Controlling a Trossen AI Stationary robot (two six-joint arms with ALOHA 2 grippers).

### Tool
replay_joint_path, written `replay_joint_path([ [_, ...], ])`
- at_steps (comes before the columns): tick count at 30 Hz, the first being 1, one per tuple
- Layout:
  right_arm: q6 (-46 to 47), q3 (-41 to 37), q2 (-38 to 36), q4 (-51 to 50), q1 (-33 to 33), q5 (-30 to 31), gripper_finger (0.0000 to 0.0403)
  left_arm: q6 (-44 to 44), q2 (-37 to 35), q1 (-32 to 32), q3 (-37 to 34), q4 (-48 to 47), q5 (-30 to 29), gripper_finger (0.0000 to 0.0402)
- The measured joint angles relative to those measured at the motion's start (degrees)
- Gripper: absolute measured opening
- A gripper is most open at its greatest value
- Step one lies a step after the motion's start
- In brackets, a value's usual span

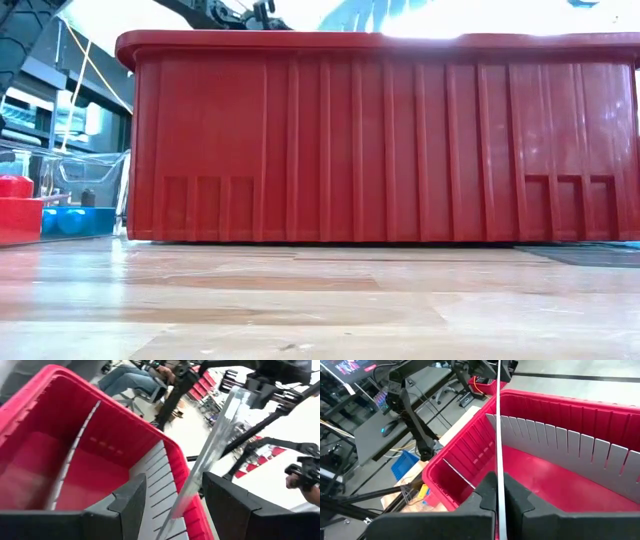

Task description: Sort Items/Unsort Items

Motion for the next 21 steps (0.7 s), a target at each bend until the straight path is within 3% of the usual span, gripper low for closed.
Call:
replay_joint_path([
  [5,-0.7,0.0,-0.5,0.0,0.0,-0.1,0.0,-0.2,-0.1,-1.2,0.0,-0.1,3.5,0.0191],
  [16,-4.1,0.0,-0.5,4.1,0.0,0.1,0.0,7.7,-0.1,-6.1,0.0,1.0,2.0,0.0184],
  [19,-4.3,0.0,-0.5,4.7,0.0,-1.3,0.0,9.3,-0.1,-7.0,0.0,2.5,1.9,0.0142],
  [21,-4.3,0.0,-0.5,4.7,0.0,-3.2,0.0,9.4,-0.1,-7.3,0.0,4.5,2.0,0.0086],
])
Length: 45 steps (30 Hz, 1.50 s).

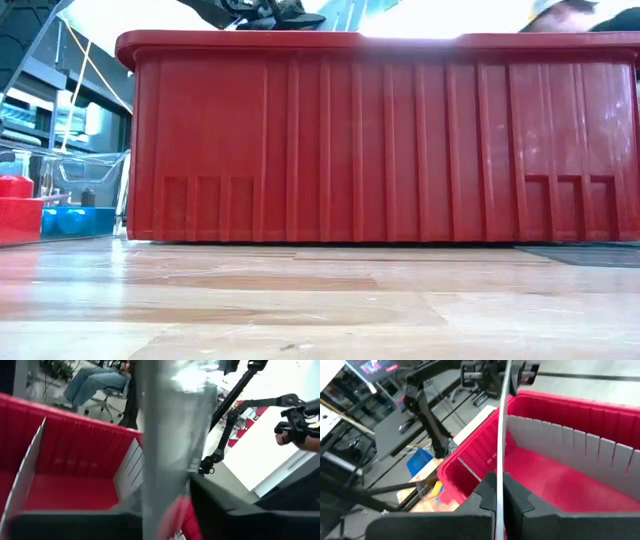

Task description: Sort Items/Unsort Items

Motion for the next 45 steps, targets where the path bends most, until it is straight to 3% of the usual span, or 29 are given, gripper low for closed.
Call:
replay_joint_path([
  [3,0.0,0.0,0.0,0.0,0.0,-0.8,0.0002,-0.1,0.0,0.1,0.0,4.1,1.6,0.0016],
  [6,-0.2,0.0,-0.1,0.2,0.0,-2.0,0.0021,-0.7,-0.1,0.5,0.0,9.7,0.1,0.0014],
  [10,-2.4,0.0,0.6,3.4,0.0,-4.0,0.0078,-2.1,-0.1,1.0,0.0,18.9,0.1,0.0005],
  [17,-8.8,0.0,2.9,9.0,0.0,-15.2,0.0156,-6.3,-0.1,2.2,0.0,25.5,5.9,0.0003],
  [22,-7.7,0.0,3.4,8.9,0.0,-25.5,0.0161,-11.6,0.0,3.4,0.0,25.4,13.2,0.0002],
  [32,-8.8,0.0,5.5,9.4,0.0,-23.3,0.0155,-12.7,-0.1,3.6,0.0,25.3,18.9,0.0001],
  [39,-8.8,0.0,8.6,10.0,0.0,-31.2,0.0155,-19.2,-1.1,3.7,0.0,26.3,19.8,0.0001],
  [42,-8.8,0.0,8.7,9.4,0.0,-29.4,0.0155,-18.1,-2.0,4.5,0.0,26.7,19.5,0.0001],
  [45,-7.7,0.0,8.5,6.6,0.0,-23.1,0.0155,-17.8,-2.2,5.3,0.0,27.2,18.6,0.0001],
])
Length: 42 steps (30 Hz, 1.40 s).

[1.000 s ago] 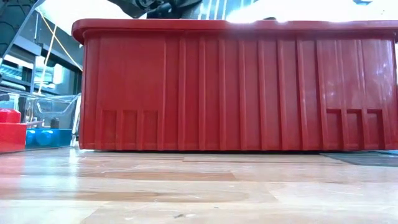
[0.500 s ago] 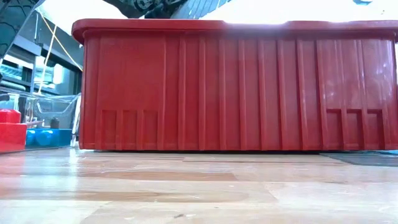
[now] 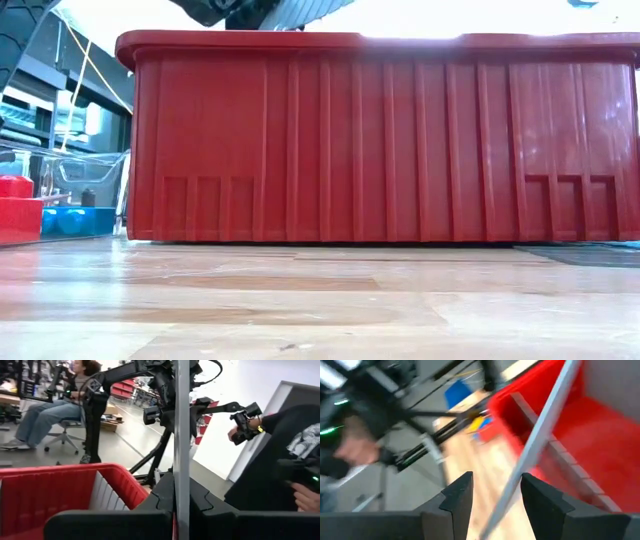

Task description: Sort Items/Unsort Items

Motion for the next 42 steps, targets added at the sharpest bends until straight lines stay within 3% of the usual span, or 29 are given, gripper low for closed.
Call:
replay_joint_path([
  [4,0.6,0.0,-0.4,-3.7,0.0,5.8,0.0155,-2.6,0.0,1.0,0.0,0.8,-0.2,0.0001],
  [13,3.0,0.0,-1.1,-10.1,0.0,10.8,0.0155,-3.4,-0.3,1.7,0.0,-1.5,0.7,0.0001],
  [23,0.0,0.0,-5.6,-10.9,0.0,23.3,0.0155,-2.9,-5.0,2.2,0.0,-1.4,0.8,0.0001],
  [33,-2.4,0.0,-8.0,-13.2,0.0,25.0,0.0155,-5.2,-11.0,2.2,0.0,-1.9,-0.1,0.0001],
  [42,-2.6,0.0,-10.5,-14.5,0.0,28.9,0.0155,-3.1,-14.3,2.1,0.0,-8.1,-3.7,0.0001],
])
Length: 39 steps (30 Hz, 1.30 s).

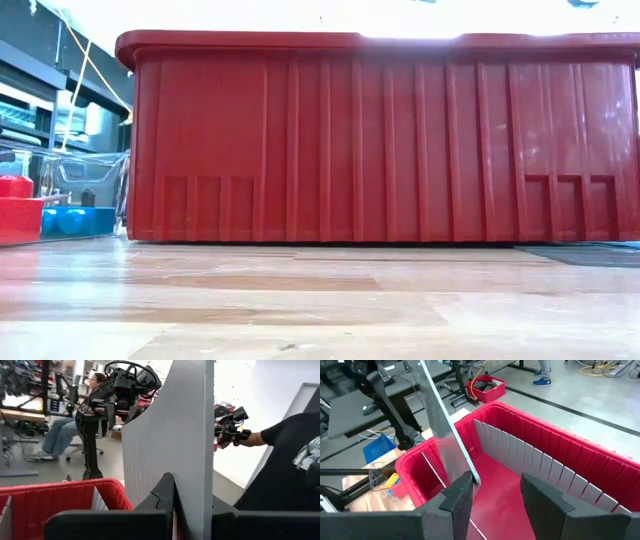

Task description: Sort Items/Unsort Items

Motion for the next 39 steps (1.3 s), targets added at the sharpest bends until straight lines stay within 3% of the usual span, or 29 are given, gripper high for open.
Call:
replay_joint_path([
  [15,-0.1,0.0,-2.0,-0.4,0.0,0.0,0.0155,-5.5,0.0,-0.1,0.0,0.0,0.2,0.0001],
  [20,6.6,0.0,-2.7,-5.2,-0.7,2.7,0.0149,-8.3,-0.8,-0.2,0.0,0.5,3.1,0.0001],
  [24,12.1,0.0,-2.7,-10.4,-2.9,2.8,0.011,-9.6,-2.6,-0.1,0.0,4.5,2.3,0.0001],
  [28,12.1,0.0,-2.7,-9.8,-6.8,2.9,0.003,-9.5,-5.2,0.4,0.0,5.9,-0.1,0.0001],
  [31,12.3,-0.1,-2.3,-10.3,-10.7,-0.5,0.001,-9.6,-7.0,0.6,0.0,7.3,-1.9,0.0001],
  [34,12.6,-3.0,-1.8,-10.4,-14.6,-8.6,0.0002,-9.6,-8.1,0.7,0.0,11.3,-4.1,0.0001],
  [39,14.7,-14.3,-0.5,-5.4,-17.1,-20.3,0.0,-9.0,-10.1,1.5,0.0,19.7,-9.4,0.0001],
])
